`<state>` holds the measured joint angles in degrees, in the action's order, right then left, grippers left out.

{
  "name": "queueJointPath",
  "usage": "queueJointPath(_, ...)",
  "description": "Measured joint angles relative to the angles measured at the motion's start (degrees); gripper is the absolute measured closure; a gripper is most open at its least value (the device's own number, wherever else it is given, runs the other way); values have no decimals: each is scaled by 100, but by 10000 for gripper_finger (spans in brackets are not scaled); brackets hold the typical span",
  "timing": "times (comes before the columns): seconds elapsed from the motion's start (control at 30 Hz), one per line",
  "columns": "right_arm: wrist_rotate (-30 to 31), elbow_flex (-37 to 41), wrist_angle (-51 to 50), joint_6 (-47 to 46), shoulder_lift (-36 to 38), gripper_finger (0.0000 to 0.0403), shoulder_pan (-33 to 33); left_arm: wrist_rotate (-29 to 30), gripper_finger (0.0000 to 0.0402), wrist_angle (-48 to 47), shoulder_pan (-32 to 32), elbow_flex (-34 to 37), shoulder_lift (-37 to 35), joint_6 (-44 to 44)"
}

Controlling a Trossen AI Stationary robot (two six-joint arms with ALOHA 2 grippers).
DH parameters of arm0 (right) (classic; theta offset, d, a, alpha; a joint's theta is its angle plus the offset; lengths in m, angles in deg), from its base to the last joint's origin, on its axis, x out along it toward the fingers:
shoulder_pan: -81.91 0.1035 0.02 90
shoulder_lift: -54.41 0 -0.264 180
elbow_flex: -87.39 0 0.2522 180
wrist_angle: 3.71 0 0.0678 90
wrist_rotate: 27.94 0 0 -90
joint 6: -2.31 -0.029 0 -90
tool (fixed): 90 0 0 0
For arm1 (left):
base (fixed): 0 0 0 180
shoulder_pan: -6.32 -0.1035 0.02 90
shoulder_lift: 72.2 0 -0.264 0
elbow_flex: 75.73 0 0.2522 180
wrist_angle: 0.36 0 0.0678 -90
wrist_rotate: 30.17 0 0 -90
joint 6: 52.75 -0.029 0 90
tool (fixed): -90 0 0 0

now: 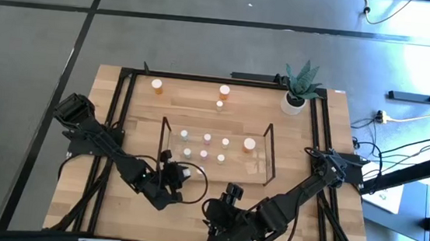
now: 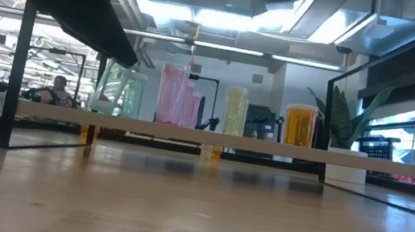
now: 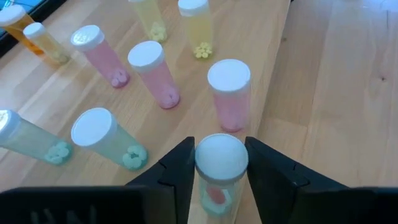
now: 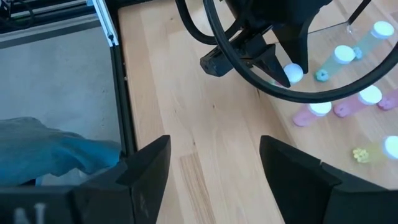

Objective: Pick and place medicine bottles onto shelf by color
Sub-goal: Put the blue pill bottle on the shelf aligned with the other blue pill bottles

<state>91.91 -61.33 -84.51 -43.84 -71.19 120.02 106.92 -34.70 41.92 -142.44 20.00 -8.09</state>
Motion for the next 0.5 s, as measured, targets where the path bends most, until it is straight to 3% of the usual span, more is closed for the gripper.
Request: queueJointPath(0.5,0,0,0,-4,0,154,1,5,196,-13,0,2,9,32)
